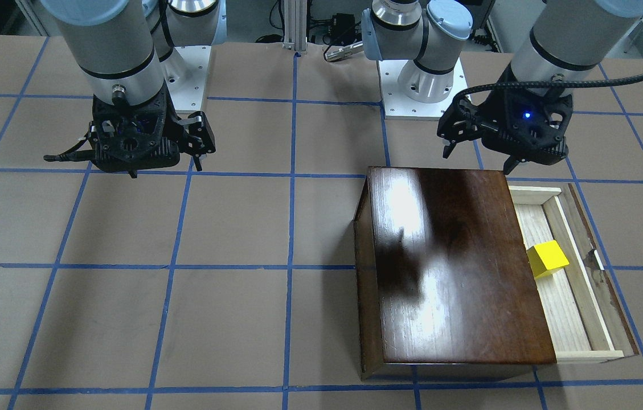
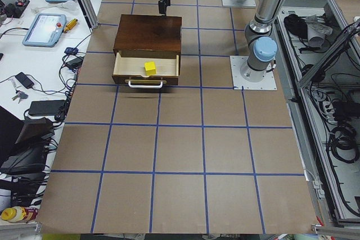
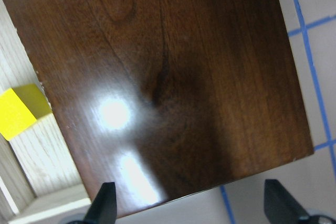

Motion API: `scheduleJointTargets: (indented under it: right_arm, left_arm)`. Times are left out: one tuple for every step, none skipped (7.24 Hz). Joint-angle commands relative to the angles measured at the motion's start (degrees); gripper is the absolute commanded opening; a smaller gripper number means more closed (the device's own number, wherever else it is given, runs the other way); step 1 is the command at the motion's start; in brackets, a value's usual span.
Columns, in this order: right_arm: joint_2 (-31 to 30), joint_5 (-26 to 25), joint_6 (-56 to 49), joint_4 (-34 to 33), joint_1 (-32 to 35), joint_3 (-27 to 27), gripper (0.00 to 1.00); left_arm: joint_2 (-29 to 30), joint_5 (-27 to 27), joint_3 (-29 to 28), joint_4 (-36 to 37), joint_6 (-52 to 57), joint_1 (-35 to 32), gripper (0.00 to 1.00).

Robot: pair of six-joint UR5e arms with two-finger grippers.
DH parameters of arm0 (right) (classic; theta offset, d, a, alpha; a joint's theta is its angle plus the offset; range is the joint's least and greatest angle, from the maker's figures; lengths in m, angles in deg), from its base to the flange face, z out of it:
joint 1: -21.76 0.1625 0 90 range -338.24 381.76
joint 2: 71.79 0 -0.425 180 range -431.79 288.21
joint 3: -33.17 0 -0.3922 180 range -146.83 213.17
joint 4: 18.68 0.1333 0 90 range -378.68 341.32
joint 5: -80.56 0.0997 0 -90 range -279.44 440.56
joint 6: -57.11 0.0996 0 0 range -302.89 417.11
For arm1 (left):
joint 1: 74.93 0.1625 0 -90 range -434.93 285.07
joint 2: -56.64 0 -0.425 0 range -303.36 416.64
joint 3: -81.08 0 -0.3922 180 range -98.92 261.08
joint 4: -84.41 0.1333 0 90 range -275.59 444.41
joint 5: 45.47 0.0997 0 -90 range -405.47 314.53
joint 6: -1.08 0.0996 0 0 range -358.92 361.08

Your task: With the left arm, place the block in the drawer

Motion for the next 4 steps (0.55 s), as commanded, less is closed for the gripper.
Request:
scheduleJointTargets:
  right_arm:
    - [0.0,0.09,0.06,0.0,0.0,0.0,1.0]
    - [0.0,0.0,0.06,0.0,0.0,0.0,1.0]
    - [0.0,0.0,0.06,0.0,0.0,0.0,1.0]
    - [0.0,0.0,0.06,0.0,0.0,0.0,1.0]
  left_arm:
    - [0.1,0.37,0.17,1.12,-9.59,-1.66,1.0]
    - [0.1,0.37,0.09,1.21,-9.62,-1.66,1.0]
    - [0.1,0.37,0.09,1.3,-9.62,-1.66,1.0]
    - [0.1,0.37,0.09,1.73,-9.54,-1.66,1.0]
